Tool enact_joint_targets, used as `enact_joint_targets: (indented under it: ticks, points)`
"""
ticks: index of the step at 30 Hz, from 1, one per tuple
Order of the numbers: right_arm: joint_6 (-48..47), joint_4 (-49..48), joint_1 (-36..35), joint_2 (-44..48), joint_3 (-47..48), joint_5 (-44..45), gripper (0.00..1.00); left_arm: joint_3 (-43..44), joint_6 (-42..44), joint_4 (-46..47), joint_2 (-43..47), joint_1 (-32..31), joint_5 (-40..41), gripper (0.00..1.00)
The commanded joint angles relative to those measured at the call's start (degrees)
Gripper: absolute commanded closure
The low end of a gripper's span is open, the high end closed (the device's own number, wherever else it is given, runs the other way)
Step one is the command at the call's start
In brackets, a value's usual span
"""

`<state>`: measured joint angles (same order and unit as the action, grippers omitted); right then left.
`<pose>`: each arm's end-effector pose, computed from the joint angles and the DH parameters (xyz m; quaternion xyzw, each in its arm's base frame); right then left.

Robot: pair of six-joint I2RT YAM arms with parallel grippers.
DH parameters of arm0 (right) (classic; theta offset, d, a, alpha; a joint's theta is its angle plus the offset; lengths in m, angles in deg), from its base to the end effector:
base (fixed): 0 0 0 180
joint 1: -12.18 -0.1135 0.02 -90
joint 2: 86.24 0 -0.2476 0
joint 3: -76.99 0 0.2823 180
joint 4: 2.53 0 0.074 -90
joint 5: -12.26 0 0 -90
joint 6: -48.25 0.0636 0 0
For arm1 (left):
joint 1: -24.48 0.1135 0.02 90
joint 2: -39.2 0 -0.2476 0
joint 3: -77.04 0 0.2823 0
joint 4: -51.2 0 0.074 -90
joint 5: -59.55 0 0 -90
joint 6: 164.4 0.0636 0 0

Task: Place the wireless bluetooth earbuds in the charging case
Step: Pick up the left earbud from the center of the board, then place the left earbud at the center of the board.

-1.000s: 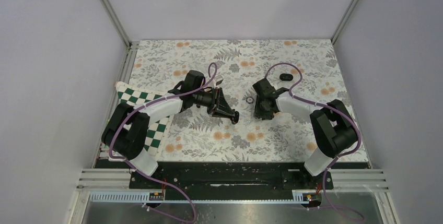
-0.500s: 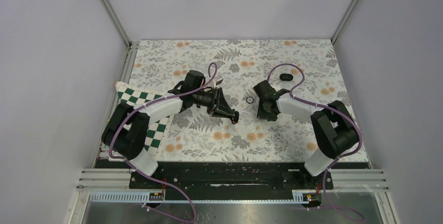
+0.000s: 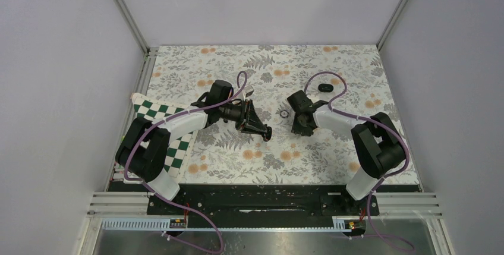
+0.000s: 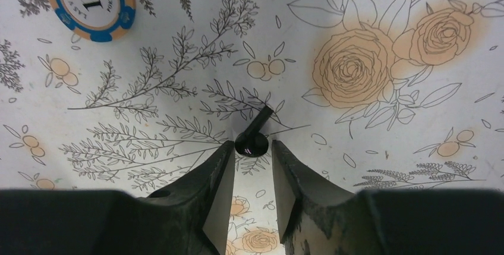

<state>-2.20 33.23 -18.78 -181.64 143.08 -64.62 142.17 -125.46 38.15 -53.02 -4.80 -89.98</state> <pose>0.3048 0.1660 0.0985 0.0972 0.9655 0.0327 0.2395 0.2891 -0.2249 0.1639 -0.0568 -0.8125 0.5800 0.0108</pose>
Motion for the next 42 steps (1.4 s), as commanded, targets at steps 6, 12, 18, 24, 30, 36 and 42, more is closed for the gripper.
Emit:
enact_joint_targets:
  ticks: [6,12,18,24,30,36,42]
  points:
    - [0.9,0.1,-0.3,-0.9,1.6,4.9,0.66,0.7,1.1,1.1,2.3,0.3,-1.3,1.00]
    - [0.0,1.0,-0.3,-1.8,2.9,6.5,0.62,0.5,1.2,1.1,2.1,0.3,-1.2,1.00]
    - [-0.2,0.7,-0.3,-2.9,3.8,5.8,0.63,0.4,1.3,1.1,2.4,0.3,-1.3,1.00]
    - [-0.1,0.5,-0.3,-0.4,2.6,4.5,0.78,0.2,1.3,1.1,2.4,0.3,-1.1,1.00]
    - [-1.8,2.4,-0.3,8.1,0.2,-2.2,0.87,0.3,1.6,0.9,2.3,0.4,-1.1,1.00]
    - [-6.6,7.6,-0.3,21.2,-1.3,-15.4,0.92,1.0,2.9,-0.7,1.9,0.4,-1.4,1.00]
    - [-8.9,9.9,-0.3,26.2,0.3,-33.9,0.93,1.8,4.5,-1.6,1.1,0.4,-2.0,1.00]
